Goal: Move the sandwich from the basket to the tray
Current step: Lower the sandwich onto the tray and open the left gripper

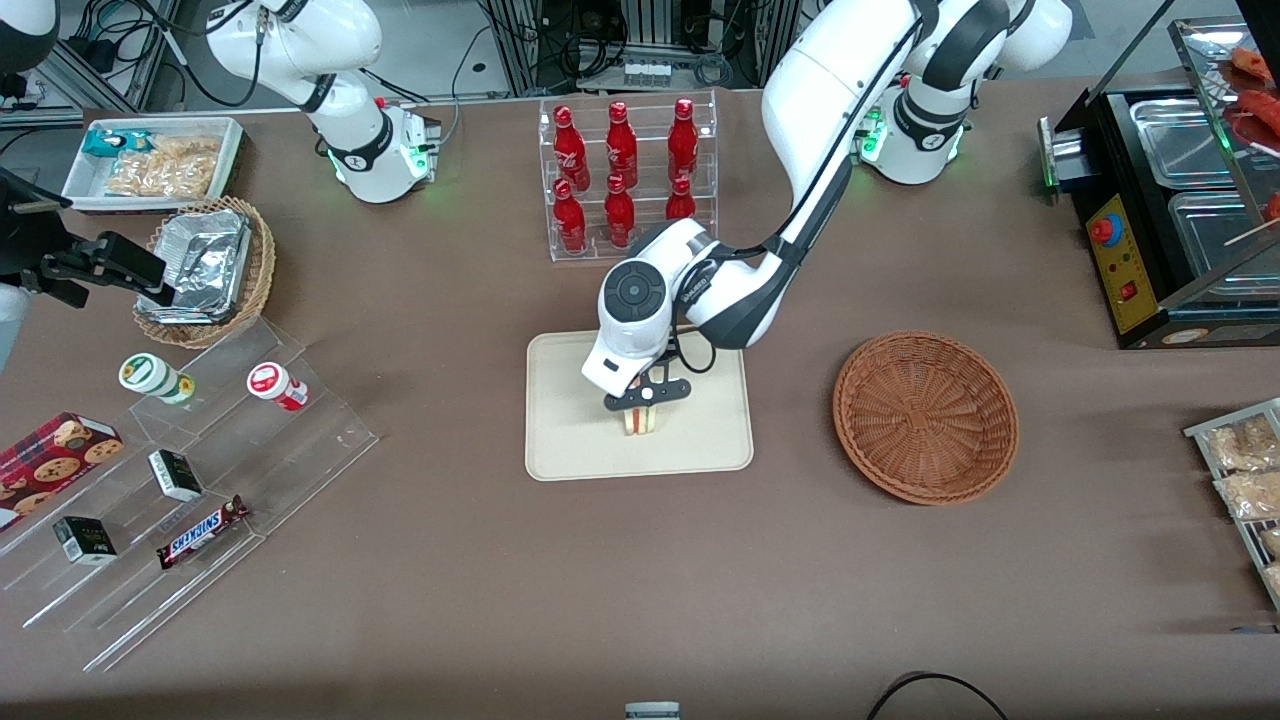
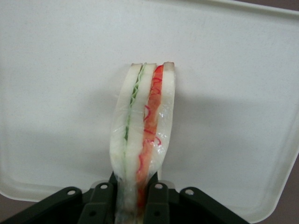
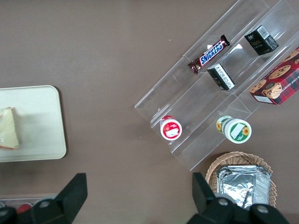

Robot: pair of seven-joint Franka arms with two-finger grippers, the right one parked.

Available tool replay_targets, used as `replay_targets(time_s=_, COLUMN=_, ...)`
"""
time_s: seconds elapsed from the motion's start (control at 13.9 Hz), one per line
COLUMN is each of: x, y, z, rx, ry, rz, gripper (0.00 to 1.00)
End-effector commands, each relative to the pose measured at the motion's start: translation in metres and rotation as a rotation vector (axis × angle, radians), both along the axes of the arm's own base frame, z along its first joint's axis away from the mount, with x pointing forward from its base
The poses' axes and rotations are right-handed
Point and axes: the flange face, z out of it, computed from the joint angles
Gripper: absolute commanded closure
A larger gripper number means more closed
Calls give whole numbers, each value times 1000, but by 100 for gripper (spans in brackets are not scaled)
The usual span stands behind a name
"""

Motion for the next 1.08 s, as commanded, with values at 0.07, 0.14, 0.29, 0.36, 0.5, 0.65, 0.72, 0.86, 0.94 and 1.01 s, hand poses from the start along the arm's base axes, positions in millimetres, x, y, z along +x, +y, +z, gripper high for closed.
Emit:
replay_targets(time_s=0.07, x=5, y=-4, z=24, rx=-16, ry=-31, rz=9, gripper=0)
replay_targets(time_s=0.14, x=6, y=-3, z=28, rx=-15, ry=-35, rz=9, gripper=0)
replay_targets(time_s=0.29, x=8, y=3, z=56, rx=-23, ry=-45, rz=12, gripper=0)
replay_targets(time_s=0.36, x=8, y=5, z=66, rx=-16, ry=-40, rz=11, gripper=0)
replay_targets(time_s=0.5, x=16, y=17, z=83, rx=6, ry=-57, rz=21, gripper=0)
replay_targets(time_s=0.65, x=17, y=28, z=97, rx=58, ry=-63, rz=8, gripper=0)
replay_targets(time_s=0.72, x=17, y=33, z=103, rx=73, ry=-62, rz=7, gripper=0)
replay_targets(time_s=0.86, x=30, y=57, z=111, rx=119, ry=-44, rz=54, gripper=0)
replay_targets(time_s=0.94, x=34, y=71, z=115, rx=146, ry=-17, rz=76, gripper=0)
replay_targets(time_s=1.01, x=39, y=88, z=114, rx=180, ry=20, rz=97, gripper=0)
